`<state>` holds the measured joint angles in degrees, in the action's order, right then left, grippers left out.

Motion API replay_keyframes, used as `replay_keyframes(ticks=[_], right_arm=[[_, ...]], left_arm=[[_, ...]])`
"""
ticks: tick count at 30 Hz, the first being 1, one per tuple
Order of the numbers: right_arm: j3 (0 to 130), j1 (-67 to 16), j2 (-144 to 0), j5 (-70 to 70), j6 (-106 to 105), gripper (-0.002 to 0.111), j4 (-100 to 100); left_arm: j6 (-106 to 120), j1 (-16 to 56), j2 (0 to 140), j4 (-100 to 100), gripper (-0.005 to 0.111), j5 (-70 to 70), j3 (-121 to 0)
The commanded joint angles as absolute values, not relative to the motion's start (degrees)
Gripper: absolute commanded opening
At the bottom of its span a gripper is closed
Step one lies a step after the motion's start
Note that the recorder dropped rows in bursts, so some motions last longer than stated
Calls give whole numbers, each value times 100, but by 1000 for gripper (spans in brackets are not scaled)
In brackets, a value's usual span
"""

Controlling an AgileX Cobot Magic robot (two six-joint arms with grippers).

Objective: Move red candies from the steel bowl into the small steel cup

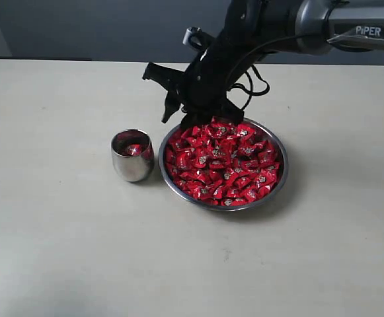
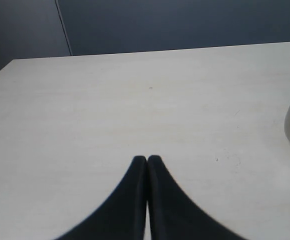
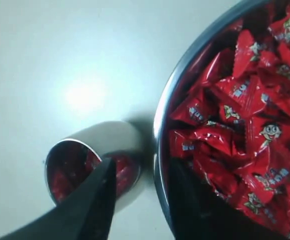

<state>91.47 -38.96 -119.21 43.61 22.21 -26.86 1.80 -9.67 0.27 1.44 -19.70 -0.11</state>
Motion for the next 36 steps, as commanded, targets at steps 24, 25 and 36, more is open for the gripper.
replay_keyframes(ticks=[24, 25, 36], right_arm=[[10549, -3883, -12711, 6989, 4682, 35, -1136], [10549, -3873, -12762, 6996, 4721, 35, -1202], [10549, -3883, -13101, 6944, 4698, 35, -1397]], left_arm=[[168, -977, 0, 155, 0, -1914, 0], [168, -977, 0, 155, 0, -1914, 0], [168, -977, 0, 155, 0, -1914, 0]])
